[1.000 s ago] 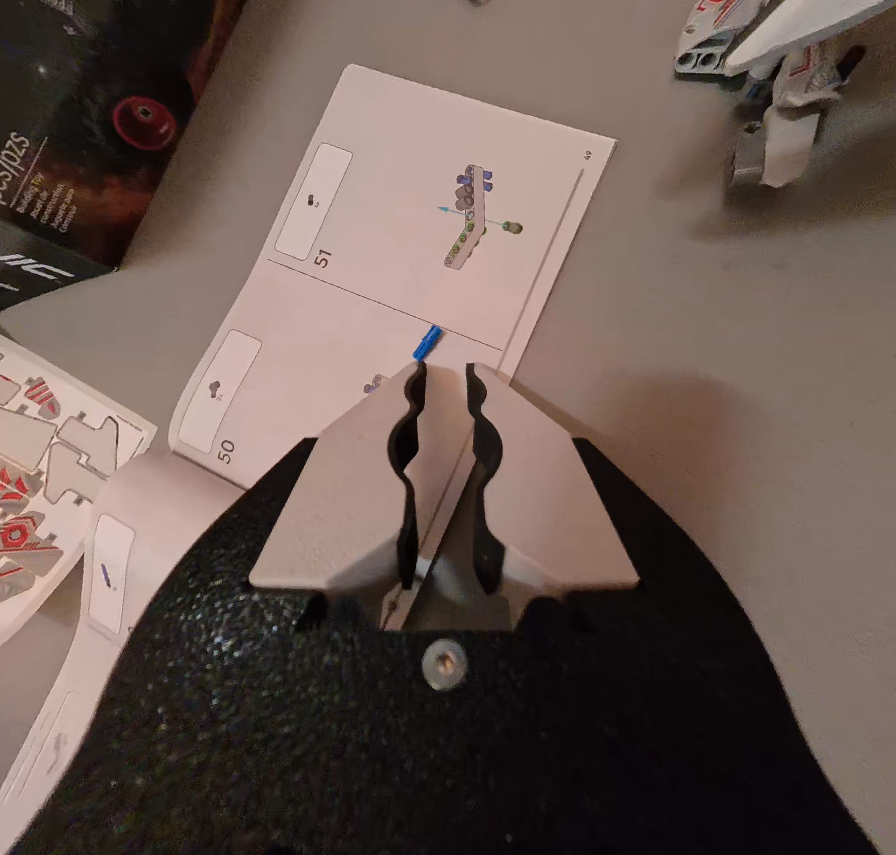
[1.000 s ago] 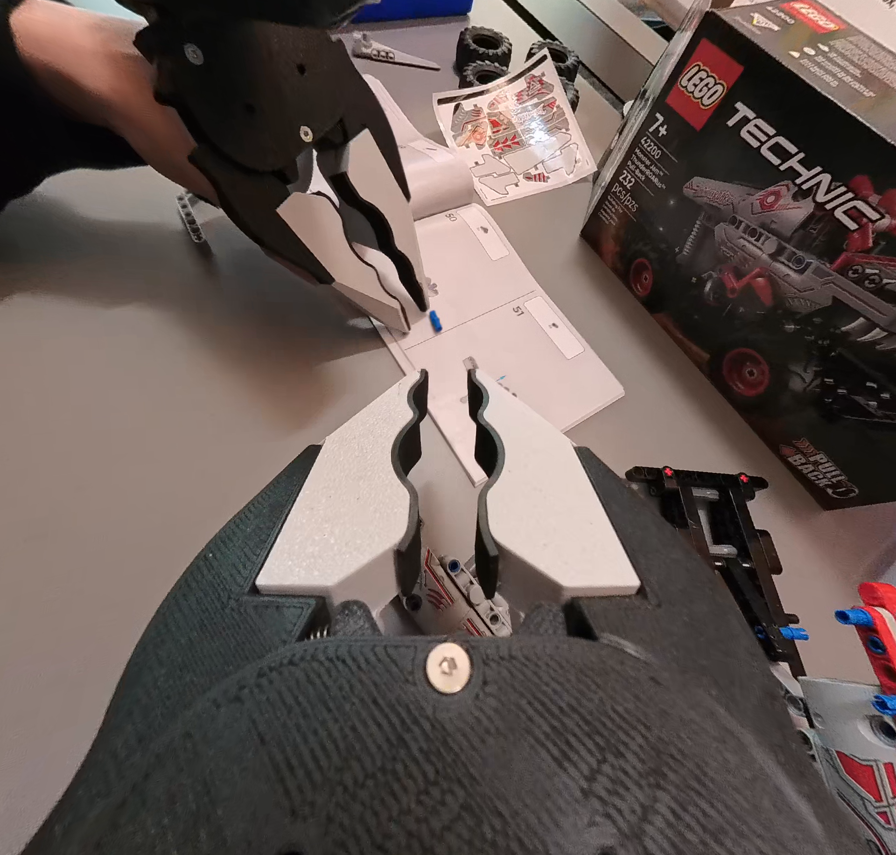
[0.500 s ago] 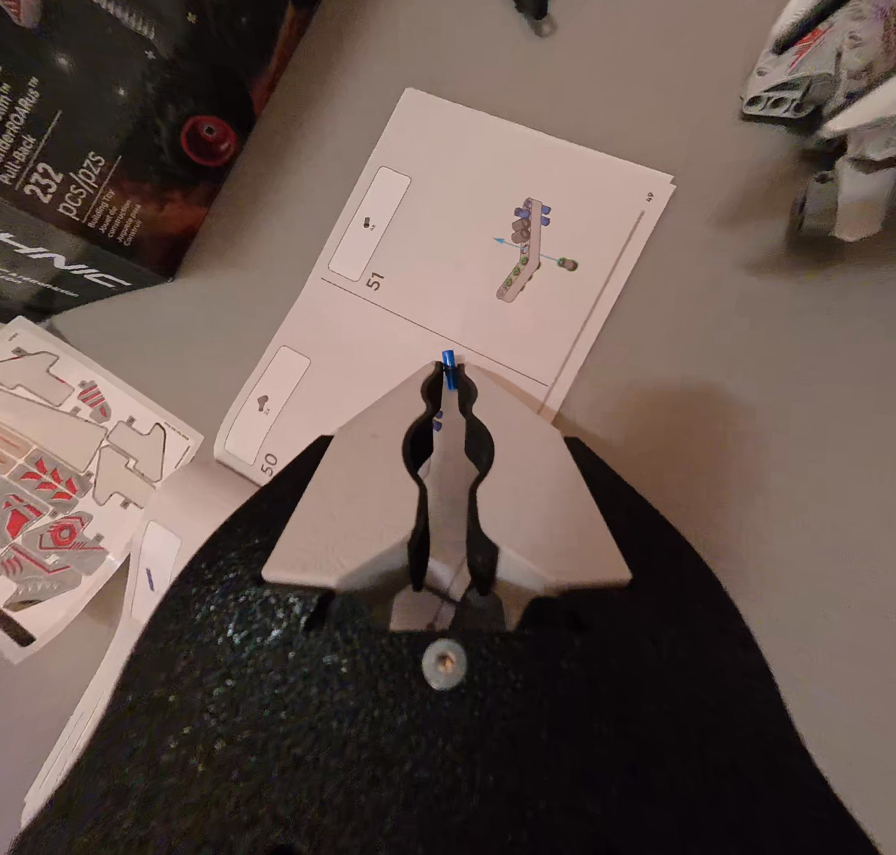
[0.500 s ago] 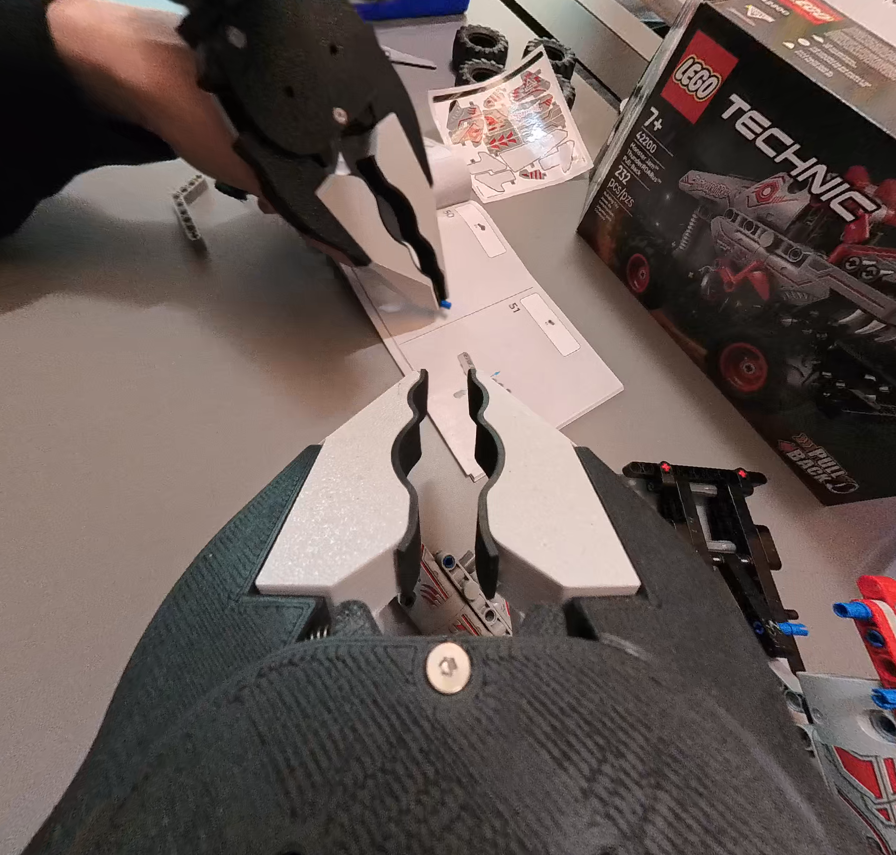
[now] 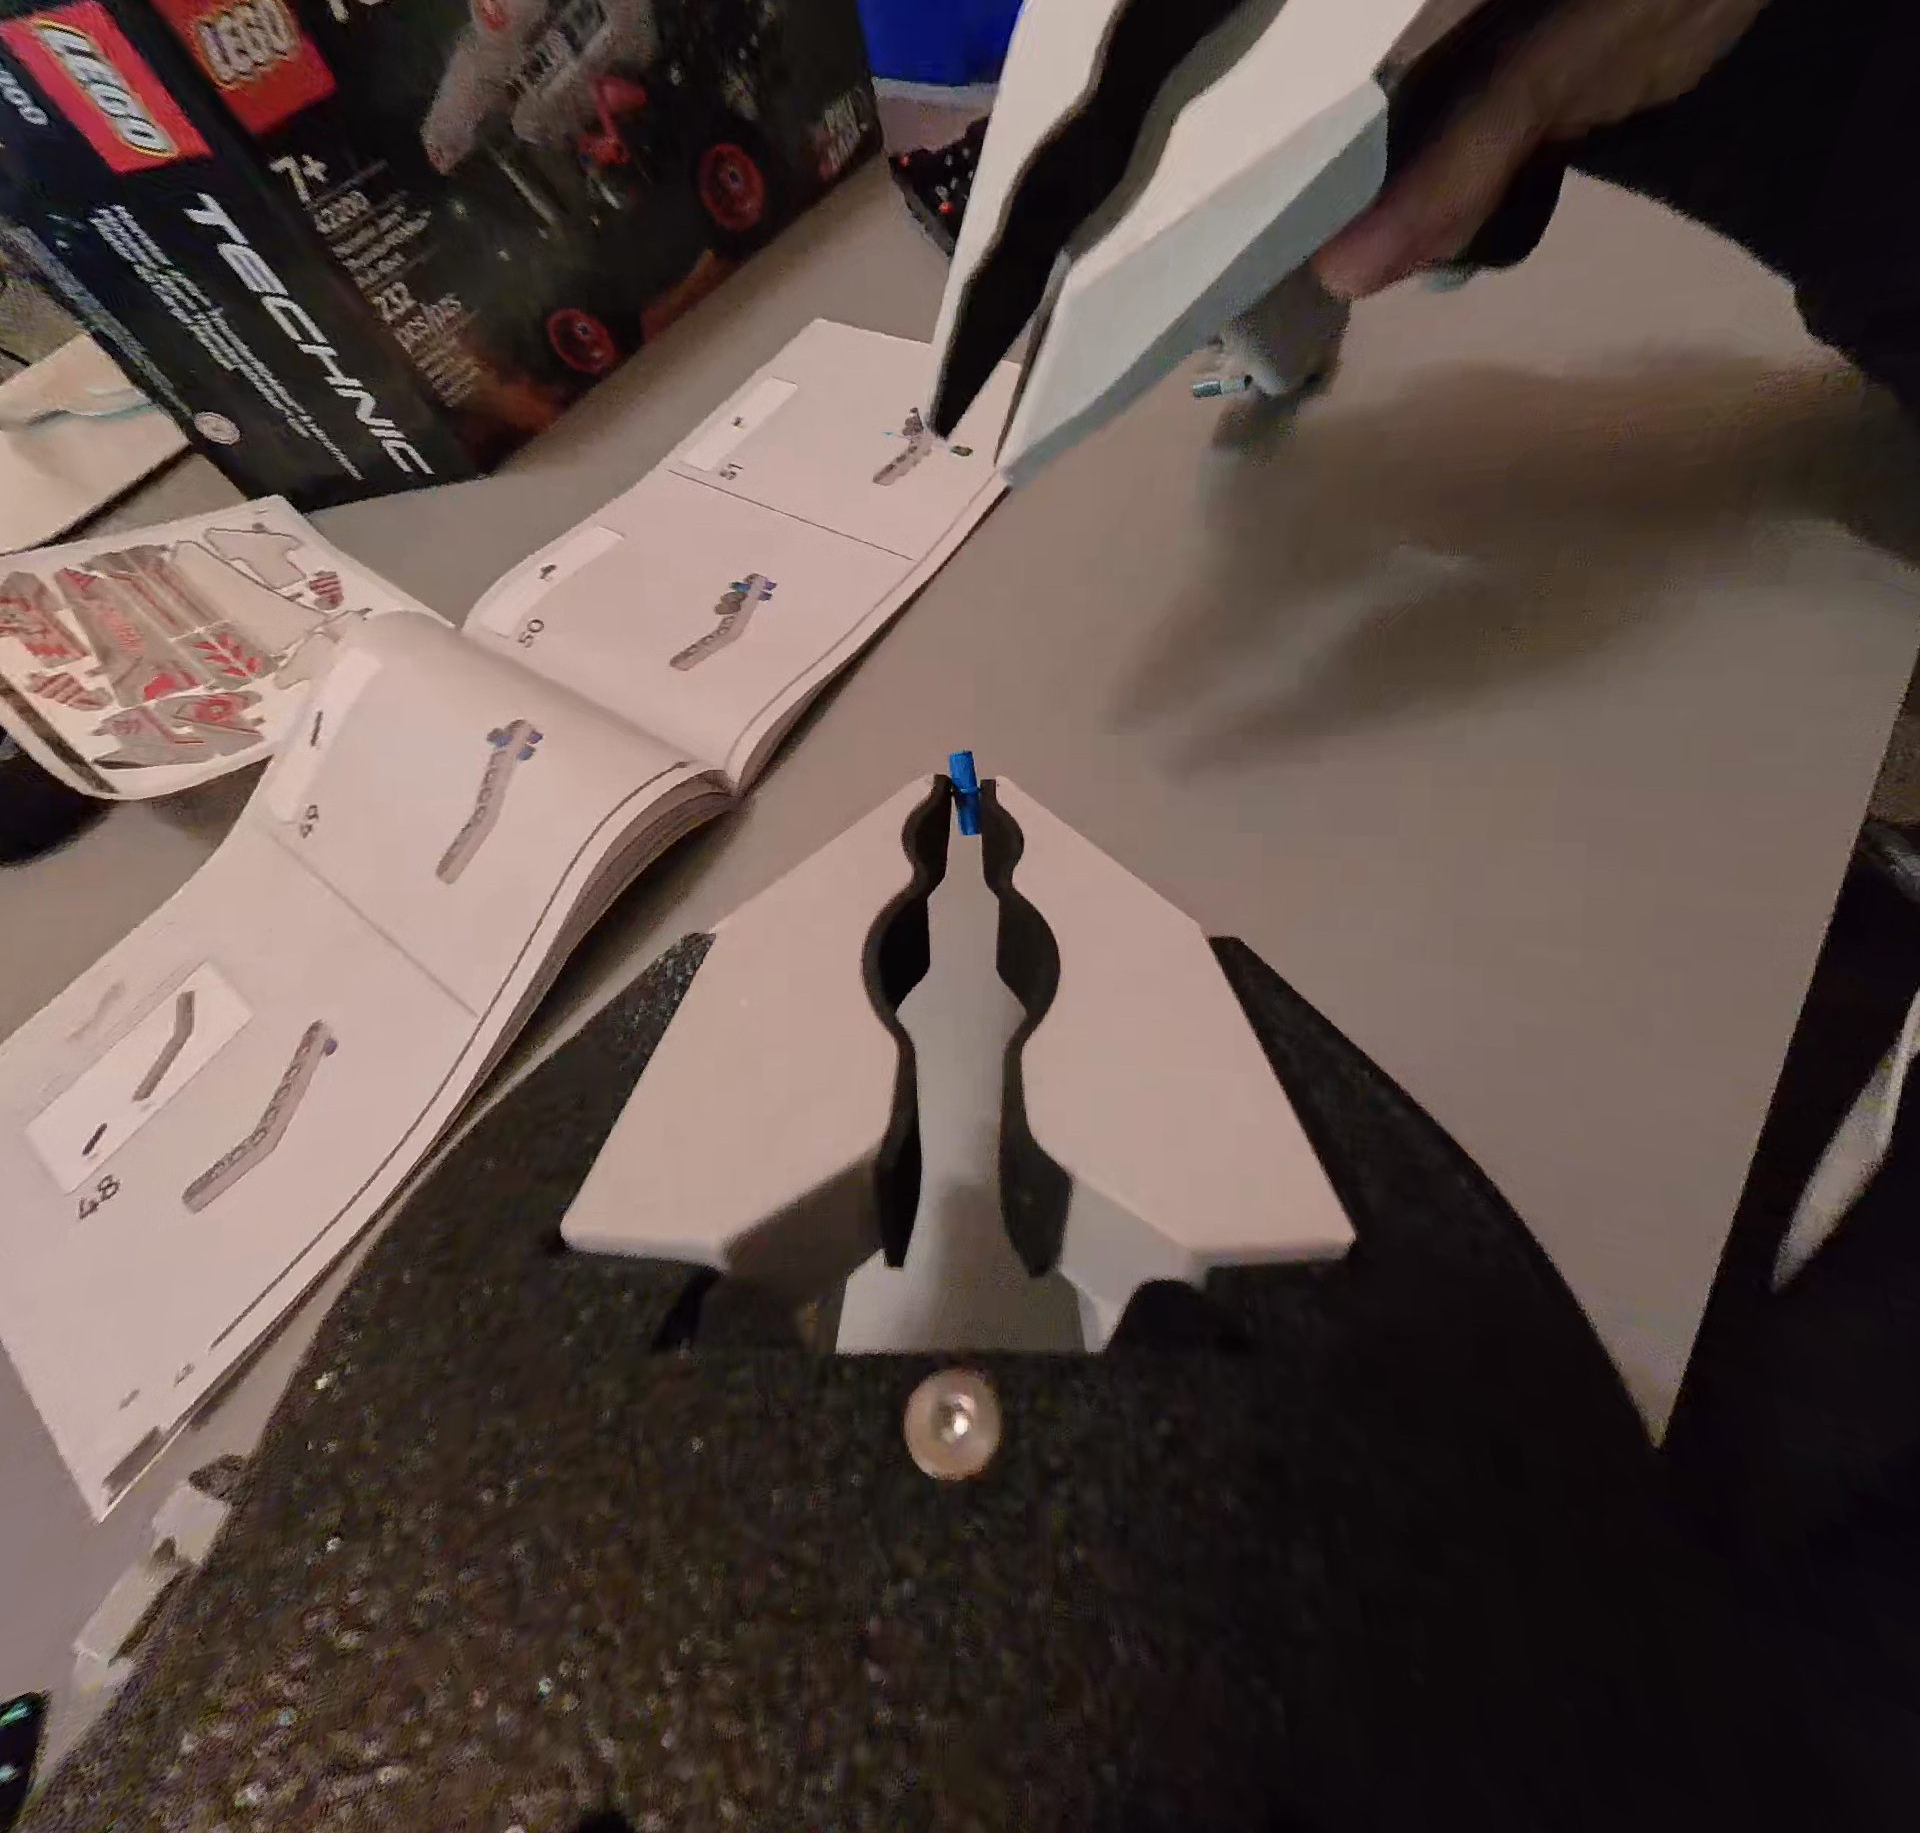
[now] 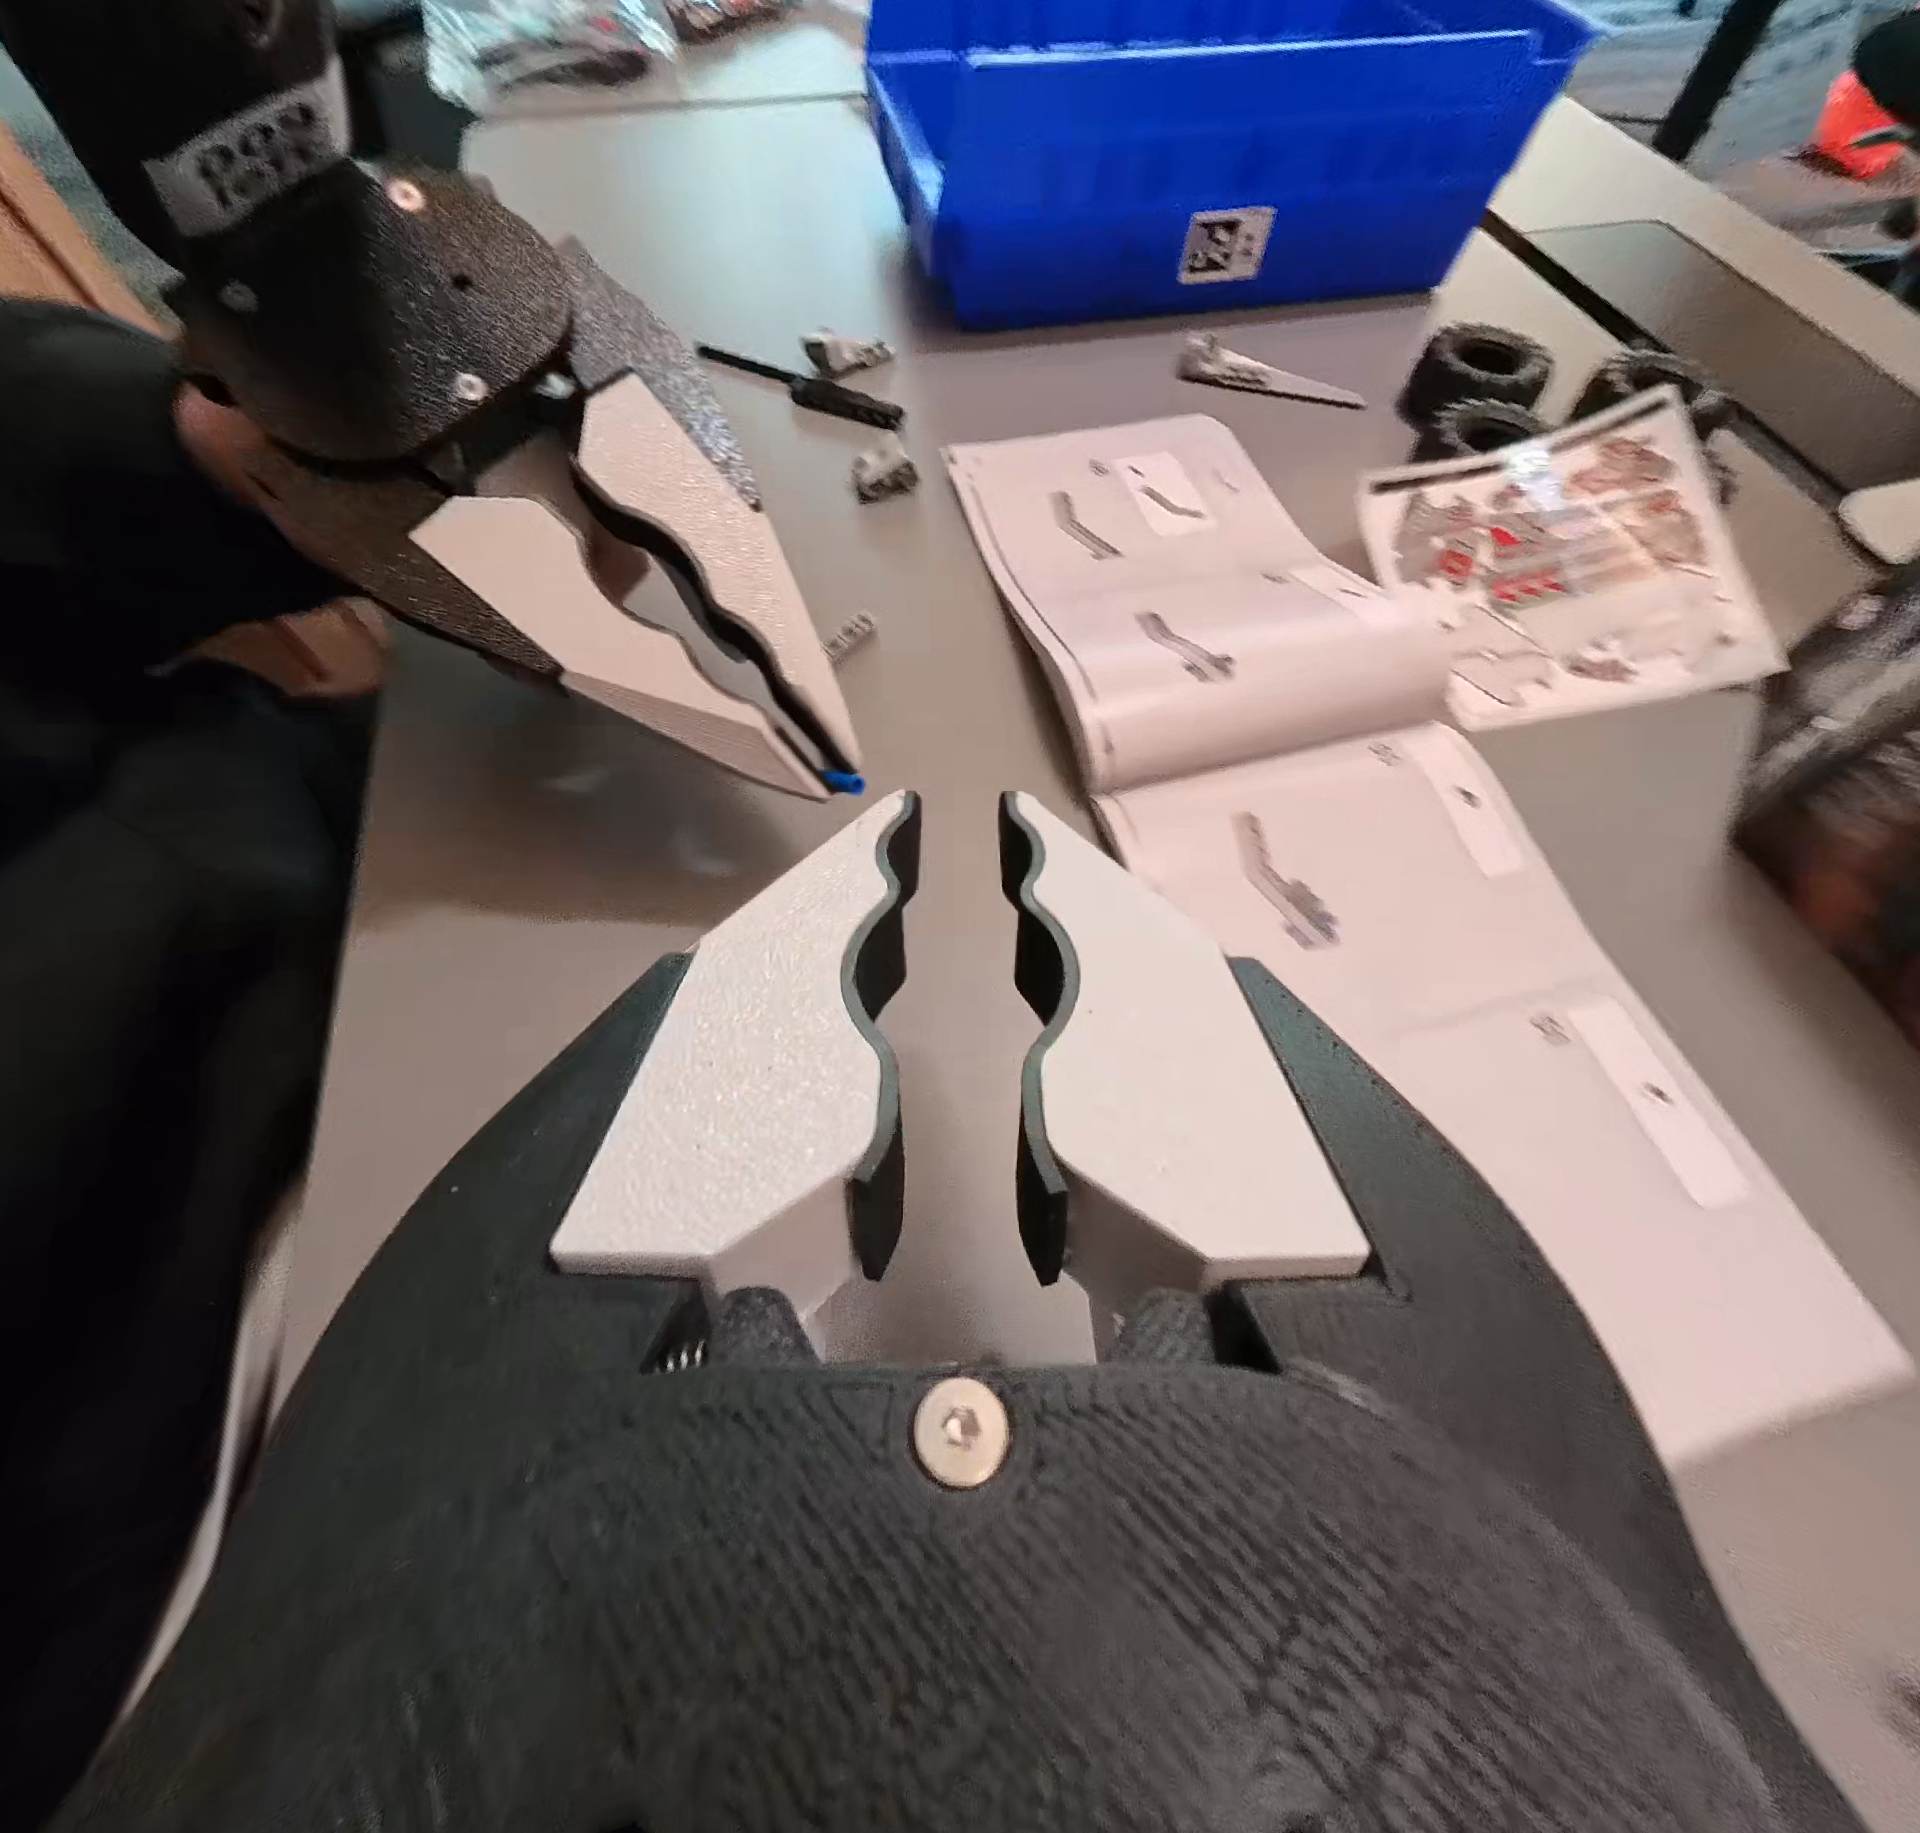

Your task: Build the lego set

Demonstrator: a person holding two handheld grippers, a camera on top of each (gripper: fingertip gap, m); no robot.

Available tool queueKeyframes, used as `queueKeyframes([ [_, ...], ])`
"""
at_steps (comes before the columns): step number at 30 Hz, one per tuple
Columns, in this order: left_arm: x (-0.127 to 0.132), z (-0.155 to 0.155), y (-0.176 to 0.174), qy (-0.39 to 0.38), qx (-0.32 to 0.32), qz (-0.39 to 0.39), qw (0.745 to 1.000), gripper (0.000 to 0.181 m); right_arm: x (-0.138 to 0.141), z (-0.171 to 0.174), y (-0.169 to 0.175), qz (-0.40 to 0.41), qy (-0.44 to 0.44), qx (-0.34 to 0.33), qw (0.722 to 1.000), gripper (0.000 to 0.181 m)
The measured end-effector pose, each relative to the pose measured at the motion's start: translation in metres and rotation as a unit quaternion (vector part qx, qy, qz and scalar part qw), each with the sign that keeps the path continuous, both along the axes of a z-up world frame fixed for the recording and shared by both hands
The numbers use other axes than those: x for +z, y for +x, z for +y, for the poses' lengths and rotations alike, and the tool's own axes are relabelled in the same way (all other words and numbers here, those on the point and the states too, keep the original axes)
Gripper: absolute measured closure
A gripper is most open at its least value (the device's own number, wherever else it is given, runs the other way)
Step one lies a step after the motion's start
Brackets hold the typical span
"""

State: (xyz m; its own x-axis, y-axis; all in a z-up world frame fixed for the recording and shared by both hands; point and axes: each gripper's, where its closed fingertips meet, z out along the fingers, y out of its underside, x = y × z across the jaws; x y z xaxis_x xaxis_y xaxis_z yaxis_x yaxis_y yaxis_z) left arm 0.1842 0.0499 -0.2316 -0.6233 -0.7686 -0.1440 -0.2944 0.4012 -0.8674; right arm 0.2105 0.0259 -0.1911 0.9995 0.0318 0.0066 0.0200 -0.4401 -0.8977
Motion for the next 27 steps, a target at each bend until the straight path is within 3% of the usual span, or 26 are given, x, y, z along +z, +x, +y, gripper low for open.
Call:
queueKeyframes([
  [1,0.005,0.004,-0.001,-0.015,0.005,-0.007,1.000,0.178,-0.001,0.008,-0.006,0.016,0.007,0.009,1.000,0.168],
  [5,0.025,0.014,-0.004,-0.058,-0.004,-0.062,0.996,0.178,-0.009,0.030,-0.020,0.053,0.016,0.020,0.998,0.166],
  [13,0.049,0.032,-0.017,-0.076,-0.006,-0.160,0.984,0.178,-0.010,0.051,-0.029,0.099,0.071,0.006,0.993,0.168],
  [19,0.072,0.035,-0.026,-0.200,-0.026,-0.157,0.967,0.178,0.007,0.066,-0.044,0.092,0.146,0.017,0.985,0.168],
  [23,0.070,0.040,-0.026,-0.180,-0.034,-0.161,0.970,0.178,0.019,0.067,-0.048,0.113,0.176,0.029,0.978,0.171],
  [27,0.058,0.037,-0.026,-0.100,-0.051,-0.167,0.980,0.178,0.021,0.064,-0.051,0.112,0.167,0.039,0.979,0.170],
])
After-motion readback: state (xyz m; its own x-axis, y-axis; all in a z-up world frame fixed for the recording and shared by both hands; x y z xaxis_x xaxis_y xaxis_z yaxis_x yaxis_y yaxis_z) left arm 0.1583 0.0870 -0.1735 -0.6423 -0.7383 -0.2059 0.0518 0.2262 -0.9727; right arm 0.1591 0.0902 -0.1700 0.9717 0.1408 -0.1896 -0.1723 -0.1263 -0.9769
